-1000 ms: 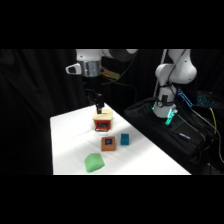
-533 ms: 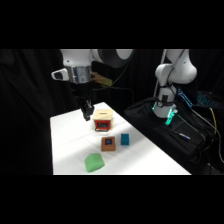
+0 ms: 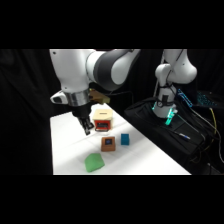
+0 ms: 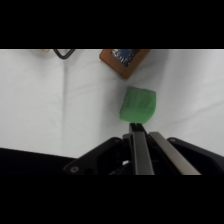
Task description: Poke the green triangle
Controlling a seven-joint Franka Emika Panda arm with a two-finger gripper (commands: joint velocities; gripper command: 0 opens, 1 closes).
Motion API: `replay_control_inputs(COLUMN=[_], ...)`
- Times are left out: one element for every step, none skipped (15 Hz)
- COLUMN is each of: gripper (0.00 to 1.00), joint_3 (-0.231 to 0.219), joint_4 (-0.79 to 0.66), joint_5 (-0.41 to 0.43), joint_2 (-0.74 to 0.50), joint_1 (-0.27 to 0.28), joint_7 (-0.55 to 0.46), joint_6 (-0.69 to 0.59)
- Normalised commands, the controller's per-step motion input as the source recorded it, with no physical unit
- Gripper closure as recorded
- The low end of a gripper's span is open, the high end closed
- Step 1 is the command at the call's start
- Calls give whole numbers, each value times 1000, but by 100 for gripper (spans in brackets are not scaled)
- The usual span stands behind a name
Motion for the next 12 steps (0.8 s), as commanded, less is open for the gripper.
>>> replay_control_inputs(gripper=[96,96,97,97,97,96,96,96,97,97,97,96], joint_3=[61,56,59,66,66,71,50,40,43,57,63,78], joint_4=[322,334,352,356,350,344,336,352,358,358,356,346], joint_5=[139,120,139,162,160,156,128,127,134,154,162,168], joint_2=[431,434,453,438,413,398,382,401,394,389,377,363], joint_1=[-2,-7,-20,-32,-37,-48,-42,-57,-72,-95,-107,-120], joint_7=[-244,-276,-282,-274,-266,-274,-237,-226,-226,-239,-235,-248], joint_6=[195,205,208,188,174,161,158,128,88,64,33,-2])
